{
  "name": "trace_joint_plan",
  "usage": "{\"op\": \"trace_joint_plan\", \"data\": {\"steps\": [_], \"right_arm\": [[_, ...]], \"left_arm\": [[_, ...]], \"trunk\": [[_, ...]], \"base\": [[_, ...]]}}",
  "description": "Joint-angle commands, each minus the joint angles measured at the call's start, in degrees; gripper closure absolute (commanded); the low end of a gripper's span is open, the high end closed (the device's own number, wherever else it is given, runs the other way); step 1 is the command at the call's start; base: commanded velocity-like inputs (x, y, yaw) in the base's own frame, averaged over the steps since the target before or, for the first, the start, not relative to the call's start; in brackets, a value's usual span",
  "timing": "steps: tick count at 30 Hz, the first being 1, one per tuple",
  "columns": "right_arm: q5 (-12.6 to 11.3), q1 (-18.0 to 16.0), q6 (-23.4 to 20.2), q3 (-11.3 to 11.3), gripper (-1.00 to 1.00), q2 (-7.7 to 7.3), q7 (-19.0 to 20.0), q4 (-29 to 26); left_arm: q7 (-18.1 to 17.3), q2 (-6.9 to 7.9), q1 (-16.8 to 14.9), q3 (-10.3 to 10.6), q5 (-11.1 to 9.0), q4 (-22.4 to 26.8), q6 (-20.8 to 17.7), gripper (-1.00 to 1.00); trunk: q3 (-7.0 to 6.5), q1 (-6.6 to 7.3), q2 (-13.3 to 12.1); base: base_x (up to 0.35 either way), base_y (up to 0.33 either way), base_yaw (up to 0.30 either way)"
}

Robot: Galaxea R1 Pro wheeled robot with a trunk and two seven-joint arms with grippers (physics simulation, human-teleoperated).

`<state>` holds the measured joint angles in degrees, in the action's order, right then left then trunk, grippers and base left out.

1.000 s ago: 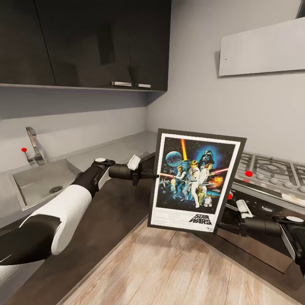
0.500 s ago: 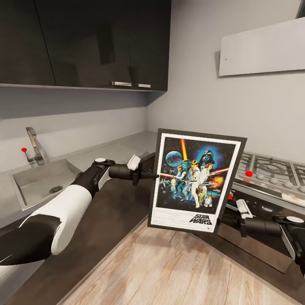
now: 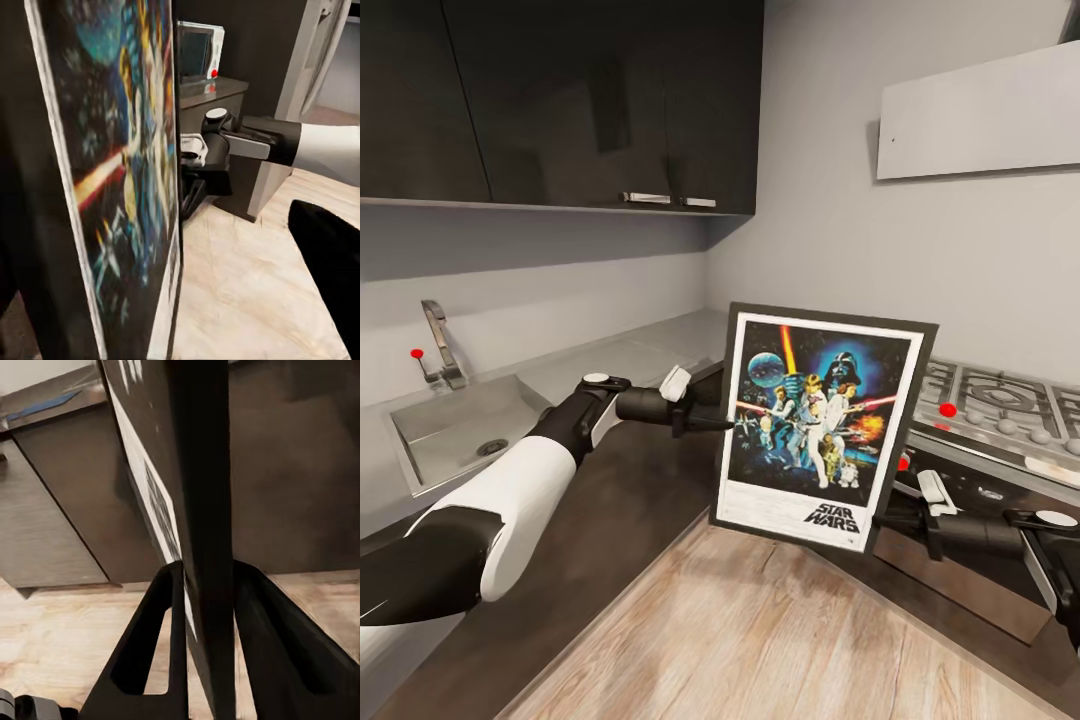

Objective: Pick up the poster from the kitchen countertop and hang it on one of the wall nails in the kitchen.

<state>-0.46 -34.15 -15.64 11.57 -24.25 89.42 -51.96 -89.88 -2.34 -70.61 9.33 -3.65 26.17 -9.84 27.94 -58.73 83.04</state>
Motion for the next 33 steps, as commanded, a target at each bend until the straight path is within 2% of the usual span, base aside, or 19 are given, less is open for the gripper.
{"op": "trace_joint_plan", "data": {"steps": [1, 8, 10, 14, 17, 18, 19, 20, 21, 25, 28, 30, 33], "right_arm": [[0.0, 0.0, -1.0, 0.0, 1.0, -0.01, 0.2, 0.0], [0.0, 0.0, -1.0, 0.0, 1.0, -0.01, 0.2, 0.0], [0.0, 0.0, -1.0, 0.0, 1.0, -0.01, 0.2, 0.0], [0.0, 0.0, -1.0, 0.1, 1.0, -0.01, 0.2, 0.0], [0.0, 0.0, -1.0, 0.1, 1.0, -0.01, 0.2, 0.0], [0.0, 0.0, -1.0, 0.1, 1.0, -0.01, 0.2, 0.0], [0.0, 0.0, -1.0, 0.1, 1.0, -0.01, 0.2, 0.0], [0.0, 0.0, -1.0, 0.1, 1.0, -0.01, 0.2, 0.0], [0.0, 0.0, -0.9, 0.1, 1.0, -0.01, 0.2, 0.0], [0.0, 0.0, -0.8, 0.1, 1.0, -0.01, 0.2, 0.0], [-0.1, 0.0, -0.8, 0.1, 1.0, -0.01, 0.3, 0.0], [-0.1, 0.0, -0.8, 0.2, 1.0, -0.01, 0.3, -0.1], [-0.1, 0.0, -0.8, 0.3, 1.0, -0.01, 0.3, -0.2]], "left_arm": [[-0.1, 0.05, -0.1, 0.3, -0.4, 0.0, -0.6, -1.0], [-0.1, 0.1, -0.1, 0.3, -0.4, 0.0, -0.7, -1.0], [-0.1, 1.04, -0.1, 0.2, -0.3, -0.7, -0.6, -1.0], [-0.1, 4.66, 0.0, 0.2, -0.4, -2.9, 1.0, -1.0], [-0.1, 6.62, 0.8, 0.2, -0.5, -3.3, 2.2, -1.0], [-0.1, 7.65, 1.3, 0.2, -1.6, -3.4, 2.4, -1.0], [-0.1, 8.67, 1.9, 0.2, -3.8, -3.5, 2.6, -1.0], [-0.1, 8.67, 1.9, 0.2, -3.8, -3.5, 2.6, -1.0], [-0.1, 11.26, 4.3, 0.3, -9.9, -3.4, 3.9, -1.0], [-0.1, 11.89, 8.3, 0.3, -11.9, -3.4, 5.2, -1.0], [-0.1, 12.0, 11.8, 0.3, -14.2, -3.4, 7.0, -1.0], [-0.1, 11.99, 18.0, 0.3, -20.3, -3.4, 11.2, -1.0], [-0.1, 11.84, 21.3, 0.4, -22.4, -3.5, 13.3, -1.0]], "trunk": [[0.06, 0.0, 0.0], [0.06, 0.0, 0.0], [0.06, 0.0, 0.0], [0.06, 0.0, 0.0], [0.06, 0.0, 0.0], [0.06, 0.0, 0.0], [0.06, 0.0, 0.0], [0.06, 0.0, 0.0], [0.06, 0.0, 0.0], [0.06, 0.0, 0.0], [0.06, 0.0, 0.0], [0.06, 0.0, 0.0], [0.06, 0.0, 0.0]], "base": [[0.0, 0.0, 0.0], [0.0, 0.0, 0.0], [0.0, 0.0, 0.0], [0.0, 0.0, 0.0], [0.0, 0.0, 0.0], [0.0, 0.0, 0.0], [0.0, 0.0, 0.0], [0.0, 0.0, 0.0], [0.0, 0.0, 0.0], [0.0, 0.0, 0.0], [0.0, 0.0, 0.0], [0.0, 0.0, 0.0], [0.0, 0.0, 0.0]]}}
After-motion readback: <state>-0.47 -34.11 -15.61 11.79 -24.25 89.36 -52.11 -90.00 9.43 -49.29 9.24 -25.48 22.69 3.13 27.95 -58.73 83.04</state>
